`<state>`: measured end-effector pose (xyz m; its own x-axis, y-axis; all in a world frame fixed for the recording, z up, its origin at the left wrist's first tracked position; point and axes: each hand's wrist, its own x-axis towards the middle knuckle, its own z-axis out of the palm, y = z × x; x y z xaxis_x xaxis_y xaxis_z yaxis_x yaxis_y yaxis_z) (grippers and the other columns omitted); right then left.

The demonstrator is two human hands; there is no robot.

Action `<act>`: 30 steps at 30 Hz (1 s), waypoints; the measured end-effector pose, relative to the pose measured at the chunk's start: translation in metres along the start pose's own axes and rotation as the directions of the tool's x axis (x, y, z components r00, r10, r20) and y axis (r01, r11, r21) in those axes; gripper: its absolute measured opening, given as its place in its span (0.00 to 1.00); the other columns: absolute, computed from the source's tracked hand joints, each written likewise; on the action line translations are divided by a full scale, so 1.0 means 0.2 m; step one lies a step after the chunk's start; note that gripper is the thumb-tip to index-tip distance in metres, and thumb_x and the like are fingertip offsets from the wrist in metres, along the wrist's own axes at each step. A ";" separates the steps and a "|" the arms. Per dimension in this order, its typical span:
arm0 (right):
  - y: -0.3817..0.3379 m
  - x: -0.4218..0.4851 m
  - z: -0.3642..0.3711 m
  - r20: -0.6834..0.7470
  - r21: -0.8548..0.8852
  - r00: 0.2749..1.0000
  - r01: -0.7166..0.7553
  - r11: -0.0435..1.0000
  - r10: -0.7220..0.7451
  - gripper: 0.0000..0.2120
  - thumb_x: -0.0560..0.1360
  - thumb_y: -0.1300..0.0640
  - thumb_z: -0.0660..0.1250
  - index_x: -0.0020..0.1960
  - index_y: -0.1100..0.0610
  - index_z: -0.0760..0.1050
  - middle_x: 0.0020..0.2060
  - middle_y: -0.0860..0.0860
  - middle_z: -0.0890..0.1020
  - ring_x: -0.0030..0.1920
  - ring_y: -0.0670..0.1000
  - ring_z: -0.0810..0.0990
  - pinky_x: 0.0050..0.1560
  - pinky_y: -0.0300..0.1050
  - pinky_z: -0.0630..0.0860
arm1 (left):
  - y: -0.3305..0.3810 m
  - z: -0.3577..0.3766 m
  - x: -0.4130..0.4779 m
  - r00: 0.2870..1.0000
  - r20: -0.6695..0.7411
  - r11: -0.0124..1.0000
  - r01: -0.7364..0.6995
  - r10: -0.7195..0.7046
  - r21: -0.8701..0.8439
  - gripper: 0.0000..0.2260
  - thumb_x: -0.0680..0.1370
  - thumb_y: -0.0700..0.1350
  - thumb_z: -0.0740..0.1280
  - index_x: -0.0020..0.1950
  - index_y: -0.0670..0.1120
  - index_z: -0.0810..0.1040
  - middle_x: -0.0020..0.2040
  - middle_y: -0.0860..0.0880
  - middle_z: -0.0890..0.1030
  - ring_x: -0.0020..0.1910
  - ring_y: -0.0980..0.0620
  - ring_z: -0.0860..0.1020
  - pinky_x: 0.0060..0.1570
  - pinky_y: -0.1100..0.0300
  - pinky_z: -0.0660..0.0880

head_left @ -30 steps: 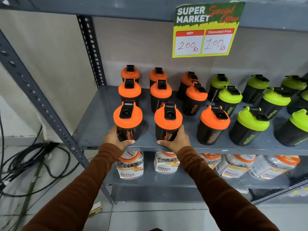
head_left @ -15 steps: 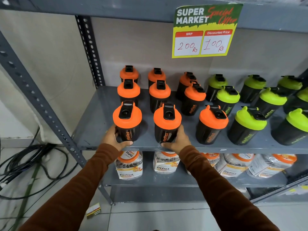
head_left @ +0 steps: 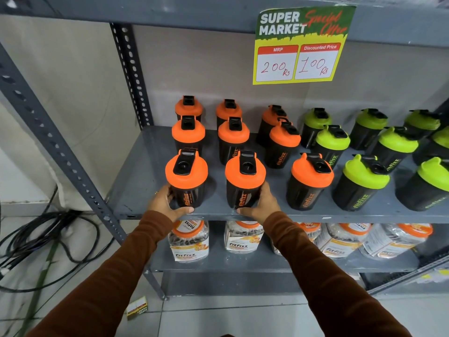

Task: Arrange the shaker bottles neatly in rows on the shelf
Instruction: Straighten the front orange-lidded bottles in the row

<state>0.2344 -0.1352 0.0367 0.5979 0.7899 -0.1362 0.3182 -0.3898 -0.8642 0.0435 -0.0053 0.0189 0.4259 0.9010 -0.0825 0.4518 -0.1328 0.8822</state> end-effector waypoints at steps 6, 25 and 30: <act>0.01 0.01 0.00 0.002 0.001 1.000 -0.017 1.000 0.017 0.42 0.62 0.65 0.76 0.69 0.58 0.57 0.65 0.57 0.72 0.66 0.58 0.70 0.67 0.52 0.67 | 0.01 0.00 -0.01 1.000 0.005 1.000 -0.004 0.004 -0.002 0.29 0.63 0.36 0.76 0.61 0.40 0.68 0.65 0.39 0.73 0.64 0.39 0.70 0.64 0.44 0.68; 0.03 0.02 0.00 0.005 0.012 1.000 0.010 1.000 -0.010 0.46 0.61 0.66 0.77 0.71 0.57 0.54 0.66 0.57 0.71 0.66 0.58 0.69 0.68 0.53 0.67 | 0.00 -0.01 -0.02 1.000 0.010 1.000 -0.005 0.005 -0.018 0.29 0.63 0.36 0.76 0.60 0.41 0.69 0.64 0.38 0.74 0.64 0.40 0.71 0.63 0.44 0.69; 0.03 0.02 0.00 0.001 0.001 1.000 0.008 1.000 -0.008 0.47 0.61 0.65 0.77 0.71 0.57 0.53 0.66 0.57 0.71 0.67 0.57 0.69 0.67 0.52 0.67 | 0.00 0.00 -0.01 1.000 0.014 1.000 -0.001 0.001 -0.029 0.29 0.63 0.35 0.75 0.61 0.40 0.68 0.65 0.38 0.73 0.64 0.40 0.70 0.63 0.44 0.68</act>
<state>0.2384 -0.1332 0.0315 0.5951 0.7931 -0.1299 0.3220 -0.3834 -0.8656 0.0423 -0.0078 0.0203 0.4373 0.8950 -0.0876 0.4285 -0.1217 0.8953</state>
